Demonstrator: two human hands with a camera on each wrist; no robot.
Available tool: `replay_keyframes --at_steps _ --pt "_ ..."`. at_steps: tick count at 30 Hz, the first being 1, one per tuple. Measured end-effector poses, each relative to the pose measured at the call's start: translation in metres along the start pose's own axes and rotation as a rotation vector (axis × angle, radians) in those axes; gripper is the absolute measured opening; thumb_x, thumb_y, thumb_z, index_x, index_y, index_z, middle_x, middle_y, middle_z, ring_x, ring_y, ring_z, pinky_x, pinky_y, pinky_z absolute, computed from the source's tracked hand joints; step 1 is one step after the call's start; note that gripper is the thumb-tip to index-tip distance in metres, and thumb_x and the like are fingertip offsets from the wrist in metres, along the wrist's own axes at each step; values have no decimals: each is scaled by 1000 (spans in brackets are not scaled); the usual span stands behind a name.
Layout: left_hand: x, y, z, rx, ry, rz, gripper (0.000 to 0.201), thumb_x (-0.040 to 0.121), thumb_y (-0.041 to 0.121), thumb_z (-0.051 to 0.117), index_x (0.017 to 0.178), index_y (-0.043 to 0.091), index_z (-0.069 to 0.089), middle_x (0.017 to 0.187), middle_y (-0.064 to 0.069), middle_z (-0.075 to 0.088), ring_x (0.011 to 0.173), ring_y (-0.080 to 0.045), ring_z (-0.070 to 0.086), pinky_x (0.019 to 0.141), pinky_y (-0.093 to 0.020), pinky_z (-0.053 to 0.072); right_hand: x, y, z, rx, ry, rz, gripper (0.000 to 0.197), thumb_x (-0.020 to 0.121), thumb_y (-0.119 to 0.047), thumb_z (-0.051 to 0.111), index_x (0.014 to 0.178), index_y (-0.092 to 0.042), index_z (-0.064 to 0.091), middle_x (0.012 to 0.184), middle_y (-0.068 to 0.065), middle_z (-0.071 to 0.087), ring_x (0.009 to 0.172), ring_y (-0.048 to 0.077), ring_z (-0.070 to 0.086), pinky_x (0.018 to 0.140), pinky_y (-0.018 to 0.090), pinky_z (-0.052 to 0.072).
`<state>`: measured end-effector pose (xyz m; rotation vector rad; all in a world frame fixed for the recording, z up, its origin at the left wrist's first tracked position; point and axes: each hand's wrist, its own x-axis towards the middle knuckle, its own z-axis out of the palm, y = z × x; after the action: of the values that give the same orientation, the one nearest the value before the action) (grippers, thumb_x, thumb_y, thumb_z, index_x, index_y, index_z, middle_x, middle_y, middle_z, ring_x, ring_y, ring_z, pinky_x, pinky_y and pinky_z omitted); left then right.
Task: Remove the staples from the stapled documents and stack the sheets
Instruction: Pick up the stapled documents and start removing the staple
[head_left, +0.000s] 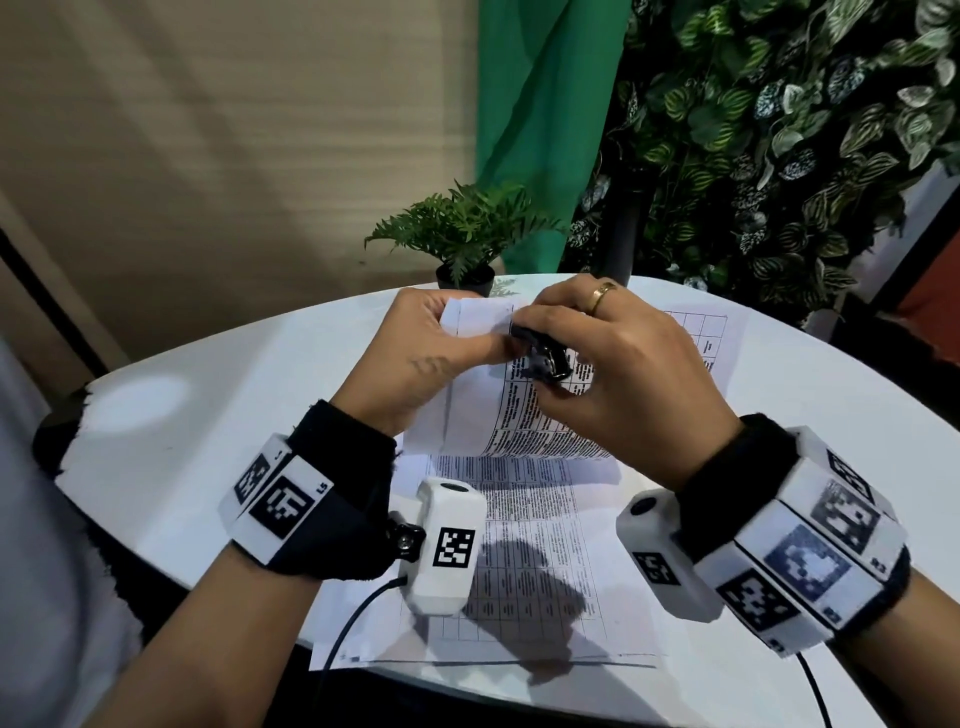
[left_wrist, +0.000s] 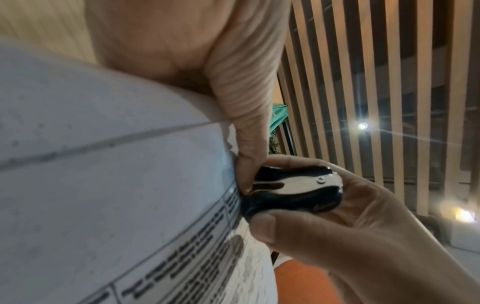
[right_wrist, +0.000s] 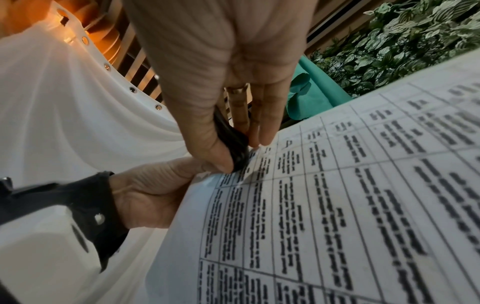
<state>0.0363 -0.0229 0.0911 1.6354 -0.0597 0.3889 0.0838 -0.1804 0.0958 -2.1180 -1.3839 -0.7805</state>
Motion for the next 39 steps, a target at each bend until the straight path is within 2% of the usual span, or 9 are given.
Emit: replay_keyframes --at_steps 4,11,15,24,28,31,33,37,39 --pt "0 0 -4 6 -28 -17 7 76 0 70 77 7 66 65 7 67 61 -7 58 58 -18 47 2 1 1 -1 -3 -26 33 65 -11 65 98 -9 70 90 8 65 79 32 62 55 39 53" --pt "2 -1 -7 -14 -75 -36 17 78 -8 65 83 8 67 67 7 70 63 -3 63 61 -15 51 9 5 0 -34 -26 -112 26 61 -13 65 84 -6 72 72 8 63 66 31 61 51 34 50" --pt "2 -3 -8 -32 -102 -24 17 78 -7 64 84 9 67 69 9 71 66 -1 64 62 -14 49 14 9 -1 16 -64 -128 22 61 -14 62 80 -6 71 68 6 61 62 32 59 49 37 50" --pt "10 -9 -11 -9 -143 -77 18 76 -11 64 79 7 65 68 6 69 62 -4 62 60 -16 49 35 15 -9 4 -304 -253 19 52 -19 62 66 -7 65 59 4 56 49 30 53 43 34 45" --pt "11 -11 -11 -9 -129 -91 16 73 -5 70 87 -1 67 79 -5 69 71 -13 62 68 -22 51 38 18 -10 24 -309 -219 20 55 -23 62 67 -8 64 62 3 59 53 30 55 48 35 46" --pt "11 -12 -13 -19 -85 -105 20 72 -5 71 90 1 67 81 -3 71 74 -12 64 73 -24 51 35 21 -12 40 -259 -175 20 62 -25 62 72 -8 64 66 3 60 59 30 57 51 40 48" --pt "13 -16 -15 -22 -41 -126 24 70 -2 73 93 2 66 86 -6 70 76 -14 65 76 -27 52 30 24 -14 67 -214 -115 20 64 -26 64 75 -9 65 69 2 60 61 28 57 54 41 49" --pt "14 -22 -15 6 2 -153 21 72 2 72 92 3 65 88 -9 69 77 -17 64 75 -28 51 12 28 -15 77 -203 7 23 66 -29 65 78 -10 67 73 3 63 67 28 62 59 41 51" --pt "15 -24 -14 18 33 -149 19 73 1 71 91 4 65 86 -9 69 73 -15 64 72 -26 52 -4 32 -12 31 -233 48 24 67 -31 64 79 -11 67 72 2 63 63 27 61 57 39 52"
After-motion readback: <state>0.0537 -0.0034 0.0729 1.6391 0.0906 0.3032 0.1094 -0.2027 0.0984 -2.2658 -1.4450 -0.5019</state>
